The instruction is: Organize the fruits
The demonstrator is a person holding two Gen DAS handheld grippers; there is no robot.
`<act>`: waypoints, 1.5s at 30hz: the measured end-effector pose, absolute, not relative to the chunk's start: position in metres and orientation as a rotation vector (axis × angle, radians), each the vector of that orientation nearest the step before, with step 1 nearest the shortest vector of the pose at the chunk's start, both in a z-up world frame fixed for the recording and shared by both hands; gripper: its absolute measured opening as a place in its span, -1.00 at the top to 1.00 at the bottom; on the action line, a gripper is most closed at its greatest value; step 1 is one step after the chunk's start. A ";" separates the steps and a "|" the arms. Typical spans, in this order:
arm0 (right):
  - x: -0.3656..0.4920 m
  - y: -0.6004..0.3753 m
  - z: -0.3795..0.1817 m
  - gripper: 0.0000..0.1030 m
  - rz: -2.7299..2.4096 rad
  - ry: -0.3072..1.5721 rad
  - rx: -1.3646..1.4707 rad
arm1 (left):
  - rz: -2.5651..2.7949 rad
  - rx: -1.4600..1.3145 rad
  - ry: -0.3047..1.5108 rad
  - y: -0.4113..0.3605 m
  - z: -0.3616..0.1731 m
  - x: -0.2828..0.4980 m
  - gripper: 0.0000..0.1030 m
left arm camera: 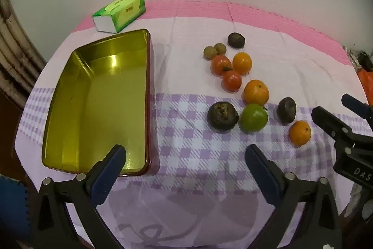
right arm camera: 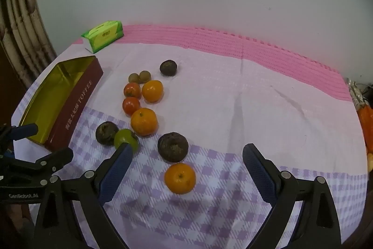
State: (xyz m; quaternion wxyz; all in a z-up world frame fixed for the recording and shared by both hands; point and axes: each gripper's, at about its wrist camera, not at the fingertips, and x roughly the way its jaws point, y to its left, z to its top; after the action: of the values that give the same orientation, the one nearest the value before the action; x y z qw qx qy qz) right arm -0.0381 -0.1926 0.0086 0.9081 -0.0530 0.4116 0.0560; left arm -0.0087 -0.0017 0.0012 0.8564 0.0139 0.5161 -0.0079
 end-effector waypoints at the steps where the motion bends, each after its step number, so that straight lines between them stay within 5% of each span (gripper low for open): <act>1: -0.039 -0.193 0.009 -0.85 0.115 0.849 -0.108 | -0.017 0.025 1.089 -0.001 -0.001 -0.009 -0.86; 45: -0.051 -0.196 -0.001 -0.85 0.141 0.901 -0.092 | -0.022 0.019 1.079 -0.001 -0.007 -0.024 -0.87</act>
State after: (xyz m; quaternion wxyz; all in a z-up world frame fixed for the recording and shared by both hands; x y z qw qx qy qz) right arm -0.0511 -0.1956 -0.0008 0.8969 -0.0444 0.4348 0.0679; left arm -0.0237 -0.0006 -0.0075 0.8578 0.0091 0.5138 -0.0104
